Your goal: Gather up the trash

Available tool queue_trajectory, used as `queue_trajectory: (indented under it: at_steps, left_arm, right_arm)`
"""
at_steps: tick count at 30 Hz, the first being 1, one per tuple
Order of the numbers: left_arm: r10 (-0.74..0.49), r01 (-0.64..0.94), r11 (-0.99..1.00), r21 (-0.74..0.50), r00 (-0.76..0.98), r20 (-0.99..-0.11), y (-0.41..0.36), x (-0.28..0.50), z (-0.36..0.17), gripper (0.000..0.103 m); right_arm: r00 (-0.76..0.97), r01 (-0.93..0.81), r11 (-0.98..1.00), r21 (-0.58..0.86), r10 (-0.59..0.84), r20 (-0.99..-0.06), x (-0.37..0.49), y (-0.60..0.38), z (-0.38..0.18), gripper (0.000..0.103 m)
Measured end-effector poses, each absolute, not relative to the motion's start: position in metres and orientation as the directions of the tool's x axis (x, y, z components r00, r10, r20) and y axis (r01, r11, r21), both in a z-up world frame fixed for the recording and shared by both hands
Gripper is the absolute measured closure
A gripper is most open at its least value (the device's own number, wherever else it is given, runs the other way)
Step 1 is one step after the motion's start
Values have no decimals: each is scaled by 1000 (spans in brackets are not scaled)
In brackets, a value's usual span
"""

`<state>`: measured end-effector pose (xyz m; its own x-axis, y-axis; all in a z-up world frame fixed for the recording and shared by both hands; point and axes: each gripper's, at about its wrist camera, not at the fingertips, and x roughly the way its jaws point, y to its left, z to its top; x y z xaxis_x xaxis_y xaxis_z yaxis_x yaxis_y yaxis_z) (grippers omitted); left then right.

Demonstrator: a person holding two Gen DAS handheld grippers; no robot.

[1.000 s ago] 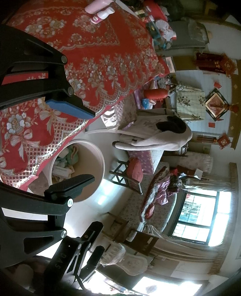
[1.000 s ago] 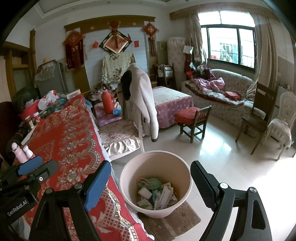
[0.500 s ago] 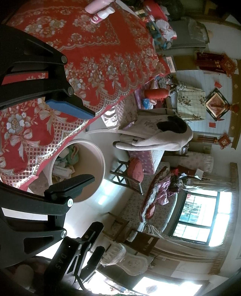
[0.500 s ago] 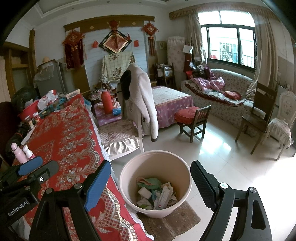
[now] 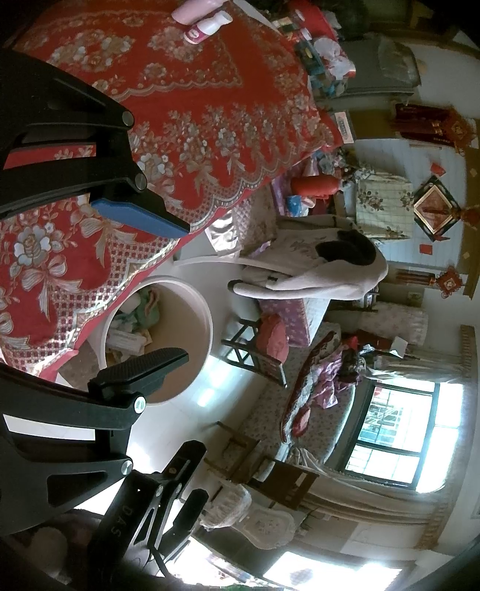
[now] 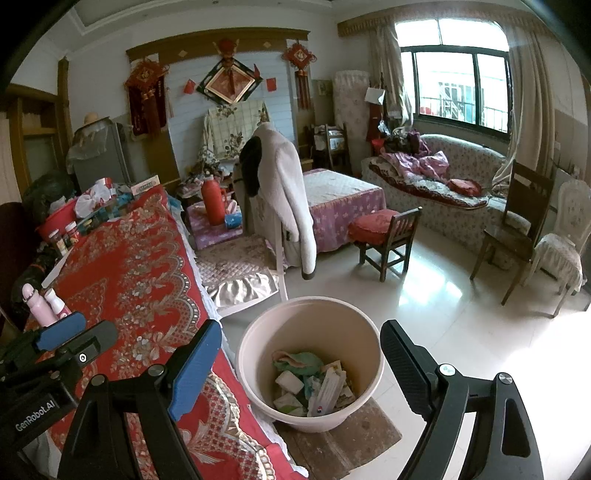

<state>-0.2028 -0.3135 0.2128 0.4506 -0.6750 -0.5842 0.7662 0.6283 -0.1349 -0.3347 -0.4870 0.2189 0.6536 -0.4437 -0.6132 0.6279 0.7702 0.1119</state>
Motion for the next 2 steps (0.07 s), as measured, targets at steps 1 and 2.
queue_trajectory:
  at_steps: [1, 2]
  left_arm:
    - [-674, 766, 628, -134, 451, -584, -312, -204, 213, 42]
    - [-675, 767, 628, -134, 451, -584, -312, -205, 213, 42]
  right_arm:
    - [653, 628, 770, 112, -443, -615, -335, -487, 217, 17]
    - [653, 628, 770, 113, -442, -615, -337, -486, 216, 17]
